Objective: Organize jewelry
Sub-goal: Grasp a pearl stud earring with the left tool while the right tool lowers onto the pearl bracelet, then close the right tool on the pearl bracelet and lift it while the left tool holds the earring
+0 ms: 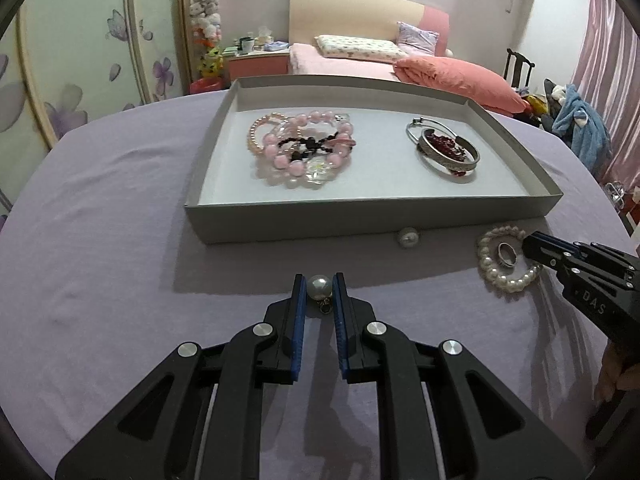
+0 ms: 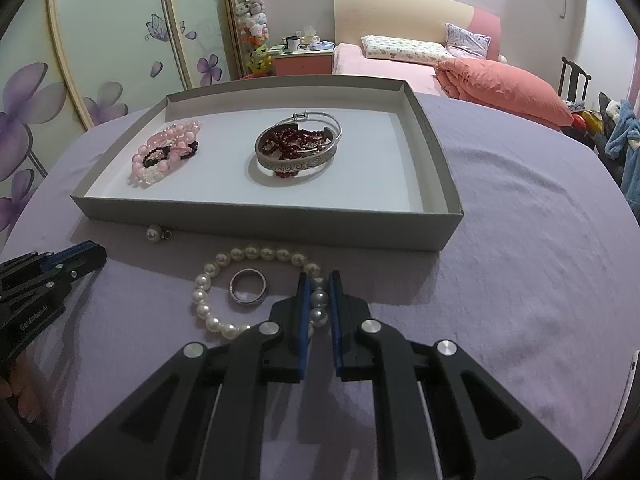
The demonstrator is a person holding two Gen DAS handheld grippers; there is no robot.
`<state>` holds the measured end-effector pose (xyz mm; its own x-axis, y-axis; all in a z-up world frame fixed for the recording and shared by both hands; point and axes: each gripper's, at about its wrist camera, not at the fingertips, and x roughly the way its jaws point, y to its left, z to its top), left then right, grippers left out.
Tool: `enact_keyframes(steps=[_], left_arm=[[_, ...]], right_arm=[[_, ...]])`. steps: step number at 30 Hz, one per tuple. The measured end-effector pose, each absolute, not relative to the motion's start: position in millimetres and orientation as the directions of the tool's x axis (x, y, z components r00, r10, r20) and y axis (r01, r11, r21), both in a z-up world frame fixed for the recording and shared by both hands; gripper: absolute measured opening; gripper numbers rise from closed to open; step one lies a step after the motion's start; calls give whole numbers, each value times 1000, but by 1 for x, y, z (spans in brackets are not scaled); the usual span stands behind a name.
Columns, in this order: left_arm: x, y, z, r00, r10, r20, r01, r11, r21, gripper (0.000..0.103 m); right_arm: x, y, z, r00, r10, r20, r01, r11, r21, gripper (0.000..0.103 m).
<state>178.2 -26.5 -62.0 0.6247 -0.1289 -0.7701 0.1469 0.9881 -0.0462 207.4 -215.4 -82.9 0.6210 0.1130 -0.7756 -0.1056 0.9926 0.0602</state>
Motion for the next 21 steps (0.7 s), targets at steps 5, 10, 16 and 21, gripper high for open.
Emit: enact_keyframes(steps=[5,10,16,21], left_arm=[[179,-29,-63,625,-118,-771,146,989,-33,15],[180,-30,-63,625,-112,-772,145,989,-27,15],[180,-31,-63,625,-112,-772,145,989,-26,16],[180,-30,-63,624,-121,-772,145,989,-38,16]], right_arm=[[207,-217,-83,620,118,-776,-105,992,66,11],[207,-217,-83,620,117,-776,-105,992,66,11],[207,-218,-83,620,117,-776,-104,992,67,11],[208,-220,-83,619,128,-775,-102,991,82,11]])
